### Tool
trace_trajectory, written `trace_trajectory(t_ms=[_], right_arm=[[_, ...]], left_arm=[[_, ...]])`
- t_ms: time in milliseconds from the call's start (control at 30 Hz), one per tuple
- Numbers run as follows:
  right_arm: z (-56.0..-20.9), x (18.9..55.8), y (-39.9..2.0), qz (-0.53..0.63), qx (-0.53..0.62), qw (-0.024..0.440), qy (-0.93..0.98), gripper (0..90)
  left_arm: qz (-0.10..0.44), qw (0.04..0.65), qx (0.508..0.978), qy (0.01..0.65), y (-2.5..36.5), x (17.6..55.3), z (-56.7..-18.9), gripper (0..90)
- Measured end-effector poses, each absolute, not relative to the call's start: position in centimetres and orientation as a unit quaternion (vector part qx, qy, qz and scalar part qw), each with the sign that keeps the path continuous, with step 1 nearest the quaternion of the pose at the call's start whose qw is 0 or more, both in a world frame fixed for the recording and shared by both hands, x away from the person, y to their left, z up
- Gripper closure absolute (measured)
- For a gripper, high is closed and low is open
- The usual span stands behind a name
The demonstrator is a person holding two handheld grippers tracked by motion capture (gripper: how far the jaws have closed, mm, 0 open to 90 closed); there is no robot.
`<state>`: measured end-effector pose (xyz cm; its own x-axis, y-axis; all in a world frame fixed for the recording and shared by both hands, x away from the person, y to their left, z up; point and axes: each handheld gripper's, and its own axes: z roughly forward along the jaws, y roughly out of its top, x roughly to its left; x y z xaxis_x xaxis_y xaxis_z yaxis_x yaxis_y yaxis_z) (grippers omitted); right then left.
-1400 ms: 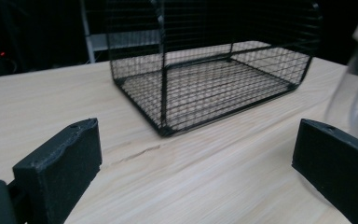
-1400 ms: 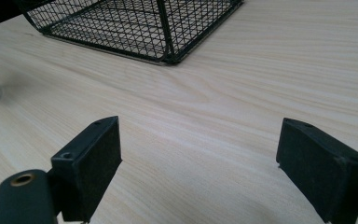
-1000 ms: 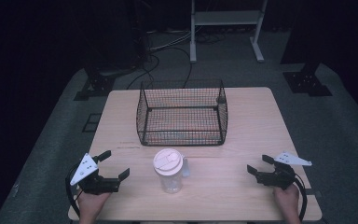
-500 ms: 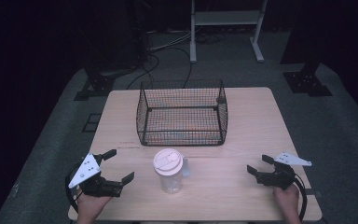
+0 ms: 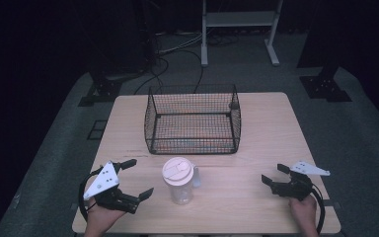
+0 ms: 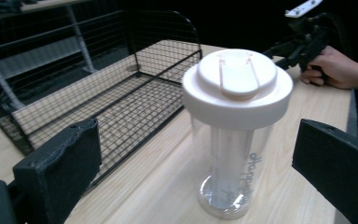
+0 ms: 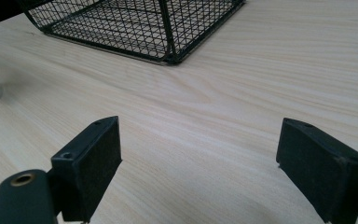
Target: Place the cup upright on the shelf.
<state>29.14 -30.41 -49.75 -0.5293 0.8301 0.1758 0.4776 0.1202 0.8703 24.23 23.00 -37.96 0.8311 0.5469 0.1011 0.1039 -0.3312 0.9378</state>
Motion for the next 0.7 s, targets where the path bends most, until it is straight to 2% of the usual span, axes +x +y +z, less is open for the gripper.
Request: trace_trajectory(t_ms=[300, 700], right_arm=[[-49.8, 29.2, -30.4, 0.488, 0.448, 0.18, 0.727, 12.9], [-49.8, 29.2, -30.4, 0.49, 0.446, 0.178, 0.728, 12.9]], left_arm=[[0.173, 0.525, 0.813, 0.182, 20.8, 24.7, -37.9, 0.4], [0.142, 0.502, 0.833, 0.181, 18.9, 25.5, -38.5, 0.0]])
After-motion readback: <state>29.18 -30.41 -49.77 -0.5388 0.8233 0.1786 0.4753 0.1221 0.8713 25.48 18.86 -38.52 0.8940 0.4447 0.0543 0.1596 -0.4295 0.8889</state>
